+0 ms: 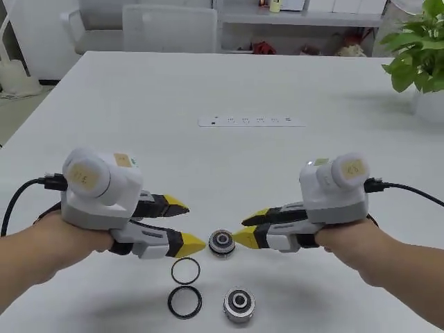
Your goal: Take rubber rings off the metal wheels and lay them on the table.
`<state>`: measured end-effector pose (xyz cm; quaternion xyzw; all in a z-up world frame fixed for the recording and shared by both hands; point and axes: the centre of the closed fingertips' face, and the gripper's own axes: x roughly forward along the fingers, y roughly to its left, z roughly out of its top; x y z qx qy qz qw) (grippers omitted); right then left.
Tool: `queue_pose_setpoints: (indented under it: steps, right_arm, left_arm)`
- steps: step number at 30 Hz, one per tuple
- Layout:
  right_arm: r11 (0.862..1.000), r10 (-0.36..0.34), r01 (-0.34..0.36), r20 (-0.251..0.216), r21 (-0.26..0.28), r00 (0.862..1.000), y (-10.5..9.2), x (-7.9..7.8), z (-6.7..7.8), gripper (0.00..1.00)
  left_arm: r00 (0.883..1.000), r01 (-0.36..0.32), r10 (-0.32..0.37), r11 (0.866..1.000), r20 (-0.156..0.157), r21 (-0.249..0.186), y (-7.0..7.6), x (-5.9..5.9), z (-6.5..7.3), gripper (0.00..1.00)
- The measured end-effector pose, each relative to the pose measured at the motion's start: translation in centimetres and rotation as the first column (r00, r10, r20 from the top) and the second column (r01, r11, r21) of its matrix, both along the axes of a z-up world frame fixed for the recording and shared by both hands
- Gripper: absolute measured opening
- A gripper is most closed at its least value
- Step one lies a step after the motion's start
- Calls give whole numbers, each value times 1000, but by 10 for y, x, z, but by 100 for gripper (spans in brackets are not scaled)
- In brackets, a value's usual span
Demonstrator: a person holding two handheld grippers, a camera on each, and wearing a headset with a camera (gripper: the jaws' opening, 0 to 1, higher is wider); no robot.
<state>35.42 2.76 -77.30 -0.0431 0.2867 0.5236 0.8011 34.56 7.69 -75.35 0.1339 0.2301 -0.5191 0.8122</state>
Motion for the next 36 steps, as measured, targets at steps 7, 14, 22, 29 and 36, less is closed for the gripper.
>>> queue_pose_setpoints:
  steps: [7,14,22,29,36]
  right_arm:
    - [1000,-1,1,-3,-27,1000,-4,-1,-14,24]
    - [999,8,-8,-3,-46,1000,-6,-1,-23,24]
    - [998,34,-33,7,-55,999,0,-3,-29,25]
    - [997,49,-48,13,-58,999,5,-4,-32,24]
    - [996,60,-59,20,-62,998,9,-3,-34,23]
  left_arm:
    - [1000,4,-4,1000,-19,5,-5,1,-8,41]
    - [999,15,-14,1000,-29,11,-11,2,-16,40]
    - [999,28,-28,999,-44,14,-20,3,-24,35]
    - [998,27,-27,1000,-57,11,-26,4,-29,33]
    - [998,32,-31,999,-63,19,-32,5,-34,29]
